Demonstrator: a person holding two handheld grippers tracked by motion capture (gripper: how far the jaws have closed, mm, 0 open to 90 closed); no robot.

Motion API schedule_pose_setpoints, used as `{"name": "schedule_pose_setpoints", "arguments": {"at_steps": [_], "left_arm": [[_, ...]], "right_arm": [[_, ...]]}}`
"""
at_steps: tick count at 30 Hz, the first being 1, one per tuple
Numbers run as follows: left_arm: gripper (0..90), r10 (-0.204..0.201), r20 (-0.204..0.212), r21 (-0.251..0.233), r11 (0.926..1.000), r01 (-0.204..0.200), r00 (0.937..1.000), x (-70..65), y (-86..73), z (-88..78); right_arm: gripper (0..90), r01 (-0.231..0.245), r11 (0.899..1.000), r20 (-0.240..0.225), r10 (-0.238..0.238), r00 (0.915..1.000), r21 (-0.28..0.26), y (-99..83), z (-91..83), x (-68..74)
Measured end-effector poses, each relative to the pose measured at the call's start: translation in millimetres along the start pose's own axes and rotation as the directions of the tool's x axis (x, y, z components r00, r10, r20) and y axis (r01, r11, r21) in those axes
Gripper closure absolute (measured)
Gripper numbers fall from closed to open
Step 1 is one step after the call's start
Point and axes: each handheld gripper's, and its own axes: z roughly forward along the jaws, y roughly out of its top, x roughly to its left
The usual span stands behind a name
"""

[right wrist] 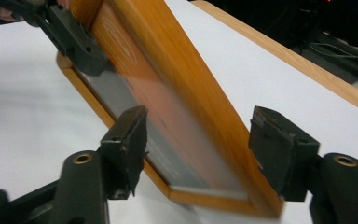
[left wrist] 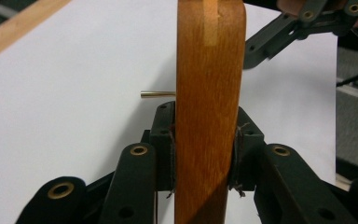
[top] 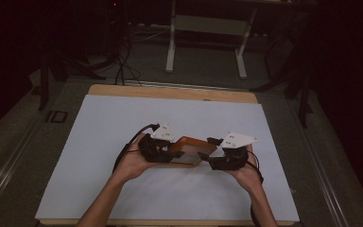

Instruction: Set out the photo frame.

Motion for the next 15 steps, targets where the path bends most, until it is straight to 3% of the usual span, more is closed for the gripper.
{"name": "schedule_pose_setpoints", "arguments": {"at_steps": [5,6,7,8,9,15], "left_arm": [[68.4,0.034,-0.003,0.007,0.9994,-0.034,0.9994,-2.5,3.8,1.7],[68.3,0.059,0.003,0.008,0.9982,-0.059,0.9983,-4.7,5.7,2.7],[68.3,0.059,0.003,0.008,0.9982,-0.059,0.9983,-4.7,5.7,2.7],[68.2,0.091,0.008,0.008,0.9958,-0.091,0.9958,-6.1,7.7,3.9],[68.0,0.097,0.013,0.008,0.9952,-0.097,0.9952,-6.4,8.6,4.5],[66.7,0.096,0.020,0.007,0.9954,-0.096,0.9952,-2.8,13.0,6.9]], "right_arm": [[31.3,0.004,1.000,-0.028,-0.005,0.9996,-0.021,2.1,5.4,-1.3],[29.4,-0.003,0.999,-0.056,0.001,0.9985,-0.039,1.8,7.8,-3.0],[28.4,-0.001,0.999,-0.061,-0.002,0.9981,-0.043,1.8,9.4,-3.9],[27.5,0.003,0.999,-0.063,-0.006,0.9980,-0.045,1.8,10.9,-4.6],[26.9,0.005,0.999,-0.069,-0.008,0.9976,-0.048,1.8,12.6,-5.3],[30.4,0.033,0.999,-0.113,-0.037,0.9929,-0.033,0.3,16.7,-3.3]]}}
